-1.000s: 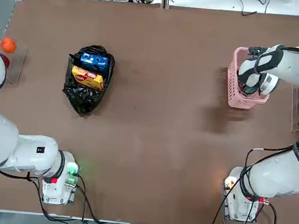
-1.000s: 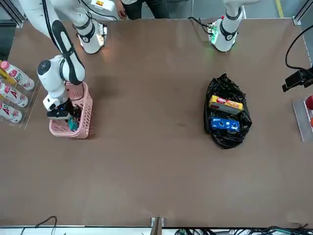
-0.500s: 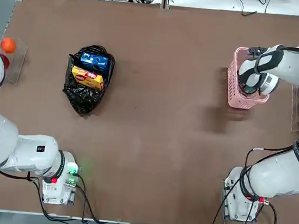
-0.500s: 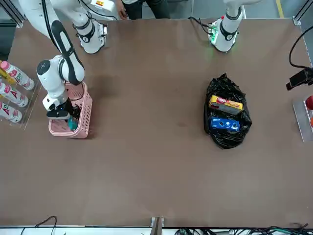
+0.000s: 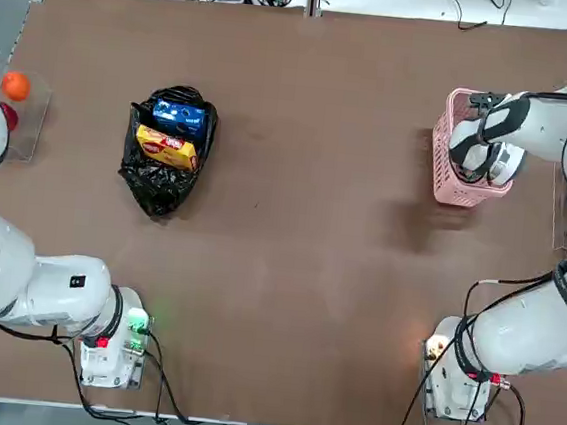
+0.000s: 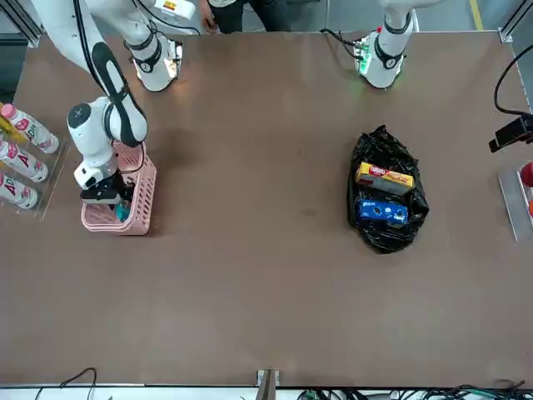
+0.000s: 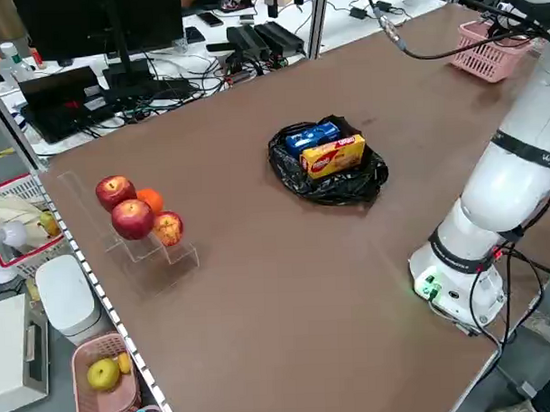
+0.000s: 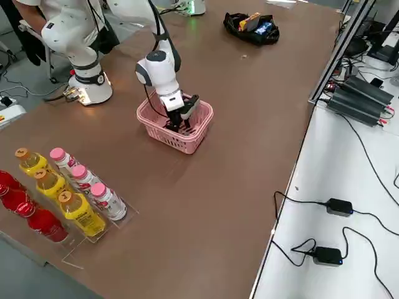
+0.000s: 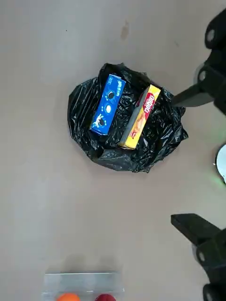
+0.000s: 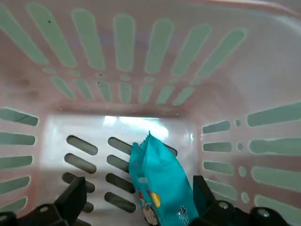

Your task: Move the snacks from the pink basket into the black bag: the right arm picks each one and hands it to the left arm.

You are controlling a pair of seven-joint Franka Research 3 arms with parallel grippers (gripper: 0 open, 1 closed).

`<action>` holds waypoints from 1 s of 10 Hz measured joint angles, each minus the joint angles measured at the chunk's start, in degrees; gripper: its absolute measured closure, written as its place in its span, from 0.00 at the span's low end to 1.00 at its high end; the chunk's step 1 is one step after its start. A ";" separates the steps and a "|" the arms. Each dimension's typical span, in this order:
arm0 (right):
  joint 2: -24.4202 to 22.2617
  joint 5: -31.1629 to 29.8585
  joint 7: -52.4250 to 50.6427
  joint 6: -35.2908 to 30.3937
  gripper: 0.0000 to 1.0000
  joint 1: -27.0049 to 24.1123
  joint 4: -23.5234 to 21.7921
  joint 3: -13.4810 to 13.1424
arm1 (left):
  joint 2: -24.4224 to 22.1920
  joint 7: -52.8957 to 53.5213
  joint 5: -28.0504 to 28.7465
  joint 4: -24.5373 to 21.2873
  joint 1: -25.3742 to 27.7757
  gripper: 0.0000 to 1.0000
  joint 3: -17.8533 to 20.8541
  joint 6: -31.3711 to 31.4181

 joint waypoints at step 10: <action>0.86 0.00 -0.17 0.84 0.27 0.16 0.04 0.06 | 0.14 -0.16 -1.70 0.00 0.04 0.00 0.04 -0.03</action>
